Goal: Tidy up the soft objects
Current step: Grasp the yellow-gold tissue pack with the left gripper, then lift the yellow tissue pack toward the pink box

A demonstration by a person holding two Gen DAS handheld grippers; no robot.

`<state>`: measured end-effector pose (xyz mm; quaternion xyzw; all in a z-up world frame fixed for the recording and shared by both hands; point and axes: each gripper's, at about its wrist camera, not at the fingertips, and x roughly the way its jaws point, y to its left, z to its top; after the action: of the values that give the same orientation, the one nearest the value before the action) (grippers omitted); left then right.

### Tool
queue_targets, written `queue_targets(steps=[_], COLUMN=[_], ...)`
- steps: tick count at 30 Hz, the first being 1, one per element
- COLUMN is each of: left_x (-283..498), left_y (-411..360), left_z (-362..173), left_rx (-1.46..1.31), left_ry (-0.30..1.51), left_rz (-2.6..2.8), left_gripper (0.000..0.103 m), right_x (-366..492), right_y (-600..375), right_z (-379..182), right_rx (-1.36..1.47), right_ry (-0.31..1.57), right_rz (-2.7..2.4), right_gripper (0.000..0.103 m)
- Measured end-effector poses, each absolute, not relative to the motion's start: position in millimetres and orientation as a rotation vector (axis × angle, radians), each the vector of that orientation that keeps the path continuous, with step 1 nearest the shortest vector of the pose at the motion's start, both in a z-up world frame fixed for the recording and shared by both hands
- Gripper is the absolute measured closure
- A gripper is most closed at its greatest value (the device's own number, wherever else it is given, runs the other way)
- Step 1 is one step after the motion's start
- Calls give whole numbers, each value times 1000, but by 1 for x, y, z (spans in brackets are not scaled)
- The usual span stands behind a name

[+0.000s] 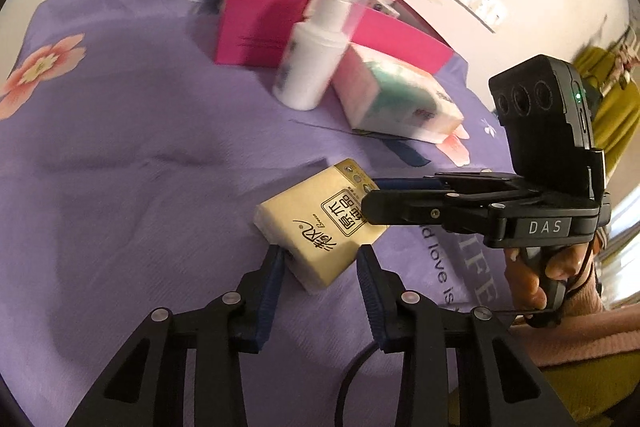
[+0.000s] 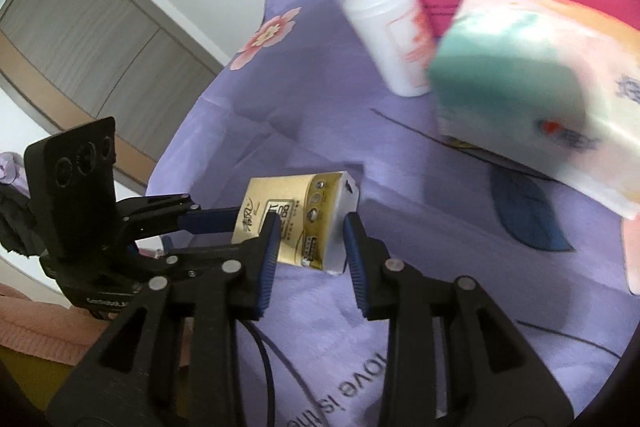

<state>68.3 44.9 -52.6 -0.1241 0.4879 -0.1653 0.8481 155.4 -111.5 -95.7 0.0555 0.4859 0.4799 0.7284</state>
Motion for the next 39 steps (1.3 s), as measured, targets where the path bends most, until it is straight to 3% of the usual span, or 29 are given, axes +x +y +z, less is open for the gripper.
queue_targets(steps=[15, 39], left_x=[100, 106], left_y=[5, 2], left_z=[-46, -45], left_rx=[-147, -154], left_ry=[1021, 999], left_rz=[-399, -404], left_gripper=[66, 66], right_x=[158, 156], right_y=[-158, -172], right_z=[-94, -102], right_rx=[190, 230], right_ry=[1029, 1029], right_rz=[923, 889], right_gripper=[67, 67])
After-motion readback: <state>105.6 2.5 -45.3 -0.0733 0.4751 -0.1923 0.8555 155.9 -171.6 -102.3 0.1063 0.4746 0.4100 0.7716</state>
